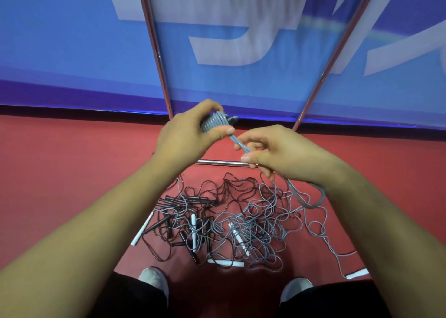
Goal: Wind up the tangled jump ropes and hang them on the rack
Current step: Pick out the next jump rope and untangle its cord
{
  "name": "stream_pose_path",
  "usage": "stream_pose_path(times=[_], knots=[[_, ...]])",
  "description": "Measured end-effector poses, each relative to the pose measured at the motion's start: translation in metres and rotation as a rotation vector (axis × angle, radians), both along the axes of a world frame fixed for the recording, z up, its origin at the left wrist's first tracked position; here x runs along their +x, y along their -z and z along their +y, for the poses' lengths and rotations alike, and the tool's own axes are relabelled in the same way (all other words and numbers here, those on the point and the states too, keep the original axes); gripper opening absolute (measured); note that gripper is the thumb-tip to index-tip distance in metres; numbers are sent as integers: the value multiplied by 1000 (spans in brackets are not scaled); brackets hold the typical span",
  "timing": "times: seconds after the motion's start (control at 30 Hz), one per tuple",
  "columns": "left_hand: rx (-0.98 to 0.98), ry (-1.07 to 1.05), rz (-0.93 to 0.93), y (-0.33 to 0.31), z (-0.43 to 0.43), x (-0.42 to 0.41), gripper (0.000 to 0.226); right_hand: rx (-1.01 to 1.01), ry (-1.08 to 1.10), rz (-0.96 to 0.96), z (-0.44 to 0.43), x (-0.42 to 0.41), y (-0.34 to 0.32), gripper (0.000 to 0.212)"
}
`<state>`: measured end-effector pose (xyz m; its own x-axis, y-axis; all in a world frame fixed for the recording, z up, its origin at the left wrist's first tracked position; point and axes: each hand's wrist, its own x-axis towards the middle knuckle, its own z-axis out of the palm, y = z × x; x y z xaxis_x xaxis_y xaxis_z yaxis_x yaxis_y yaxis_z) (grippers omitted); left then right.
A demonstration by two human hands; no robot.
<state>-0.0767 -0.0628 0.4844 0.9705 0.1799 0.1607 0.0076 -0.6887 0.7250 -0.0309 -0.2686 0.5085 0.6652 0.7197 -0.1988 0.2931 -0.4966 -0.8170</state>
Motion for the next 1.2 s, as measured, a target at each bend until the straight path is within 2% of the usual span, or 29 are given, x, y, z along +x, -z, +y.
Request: stream_pose_path(times=[0.07, 0.13, 0.3, 0.4, 0.5, 0.67, 0.9, 1.03, 1.13, 1.2], knots=[[326, -25, 13, -1, -3, -2, 42, -69, -19, -62, 0, -2, -1, 11], [481, 16, 26, 0, -4, 0, 46, -128, -37, -123, -1, -4, 0, 7], [673, 213, 120, 2, -2, 5, 44, -90, 10, -152, -5, -2, -1, 9], [654, 397, 214, 4, -3, 3, 34, -26, 21, -149, -6, -3, -2, 8], [531, 561, 277, 4, -4, 0, 37, 18, 43, -168, -7, -3, -2, 8], [275, 666, 197, -3, -9, -7, 32, 78, 141, -192, -9, -5, -12, 10], [-424, 504, 172, -5, -25, -15, 10, 219, 250, -113, -7, 3, 0, 12], [-701, 381, 123, -1, -25, -11, 24, 224, 215, -134, -5, 6, 3, 17], [-905, 281, 136, 0, -23, -6, 30, 135, 158, -186, -4, 9, 7, 22], [-975, 238, 144, 1, -22, -4, 35, 77, 159, -188, -6, 10, 8, 22]])
